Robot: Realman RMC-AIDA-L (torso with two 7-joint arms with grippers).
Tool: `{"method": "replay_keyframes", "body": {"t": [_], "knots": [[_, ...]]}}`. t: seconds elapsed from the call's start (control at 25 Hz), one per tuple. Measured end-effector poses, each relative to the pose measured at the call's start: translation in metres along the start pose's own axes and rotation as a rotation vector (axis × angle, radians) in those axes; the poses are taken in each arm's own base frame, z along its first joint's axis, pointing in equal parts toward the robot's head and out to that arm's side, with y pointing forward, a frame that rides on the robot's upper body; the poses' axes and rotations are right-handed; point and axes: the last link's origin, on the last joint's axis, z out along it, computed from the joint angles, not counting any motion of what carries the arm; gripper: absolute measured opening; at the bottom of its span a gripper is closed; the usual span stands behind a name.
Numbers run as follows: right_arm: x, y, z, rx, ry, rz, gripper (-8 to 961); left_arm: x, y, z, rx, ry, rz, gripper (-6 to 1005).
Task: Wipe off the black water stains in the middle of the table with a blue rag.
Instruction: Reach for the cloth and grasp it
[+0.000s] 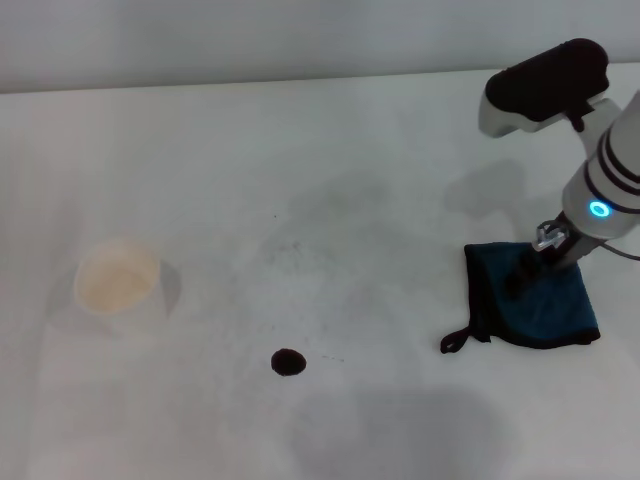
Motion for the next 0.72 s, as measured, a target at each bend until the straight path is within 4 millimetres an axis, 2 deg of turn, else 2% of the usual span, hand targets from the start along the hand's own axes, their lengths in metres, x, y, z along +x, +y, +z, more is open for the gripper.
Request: {"method": "replay_keyframes", "body": {"t": [0.4, 0.6, 0.72], "knots": [[-0.003, 0.007, -0.0008, 0.0, 0.01, -0.019, 735, -0.0006, -0.0019, 0.0009, 0.01, -0.006, 0.0, 879], [-0.0017, 0.0089, 0.0003, 0.009, 0.026, -0.025, 606, -0.0009, -0.0024, 0.0008, 0.012, -0.008, 0.001, 879], [-0.0001, 0.0092, 0.0023, 0.013, 0.039, -0.029, 579, -0.0009, -0.0028, 0.0008, 0.013, -0.008, 0.002, 879]]}}
